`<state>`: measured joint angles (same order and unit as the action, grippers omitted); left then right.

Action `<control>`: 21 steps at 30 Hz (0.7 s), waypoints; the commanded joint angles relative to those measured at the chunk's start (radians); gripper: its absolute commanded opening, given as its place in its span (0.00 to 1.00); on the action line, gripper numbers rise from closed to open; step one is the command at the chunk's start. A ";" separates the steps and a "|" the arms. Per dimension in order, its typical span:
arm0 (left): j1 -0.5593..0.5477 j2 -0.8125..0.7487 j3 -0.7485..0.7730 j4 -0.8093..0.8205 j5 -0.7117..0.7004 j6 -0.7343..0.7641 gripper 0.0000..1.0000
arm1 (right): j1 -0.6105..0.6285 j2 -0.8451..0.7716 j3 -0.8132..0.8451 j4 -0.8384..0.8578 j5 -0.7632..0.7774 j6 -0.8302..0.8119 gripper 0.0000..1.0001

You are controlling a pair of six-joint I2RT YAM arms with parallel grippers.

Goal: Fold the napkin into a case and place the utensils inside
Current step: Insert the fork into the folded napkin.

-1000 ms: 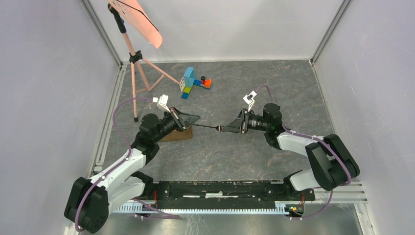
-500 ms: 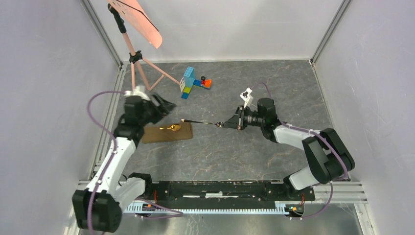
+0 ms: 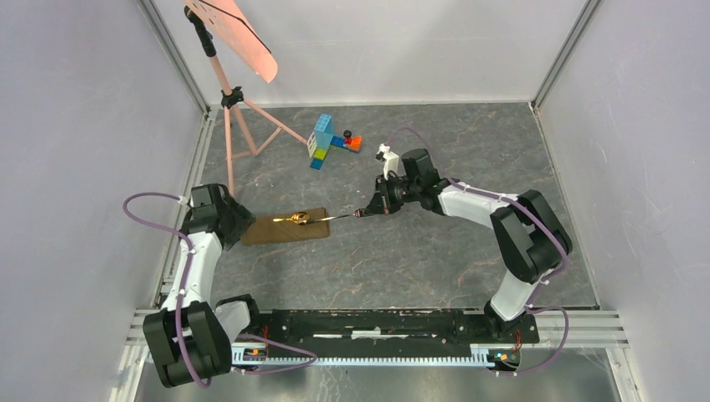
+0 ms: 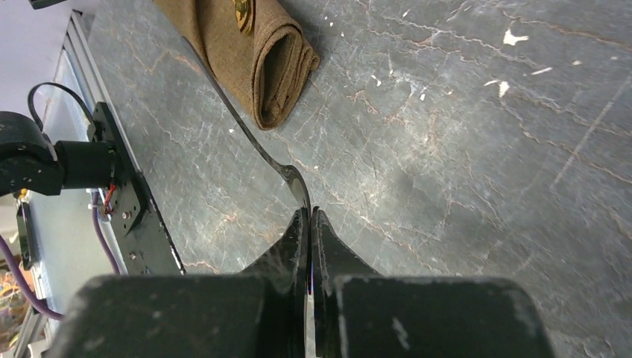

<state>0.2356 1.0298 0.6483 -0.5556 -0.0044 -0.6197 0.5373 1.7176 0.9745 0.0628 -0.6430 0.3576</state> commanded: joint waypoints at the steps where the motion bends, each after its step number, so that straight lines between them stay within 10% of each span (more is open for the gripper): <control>1: 0.015 0.031 -0.018 0.027 -0.056 0.020 0.69 | 0.022 0.058 0.089 -0.053 0.003 -0.066 0.00; 21: 0.083 0.185 -0.077 0.103 -0.019 -0.064 0.55 | 0.092 0.243 0.226 0.007 -0.029 0.003 0.00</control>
<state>0.3084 1.2205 0.5991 -0.5045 -0.0395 -0.6369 0.6098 1.9350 1.1488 -0.0002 -0.6491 0.3256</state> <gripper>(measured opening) 0.557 0.011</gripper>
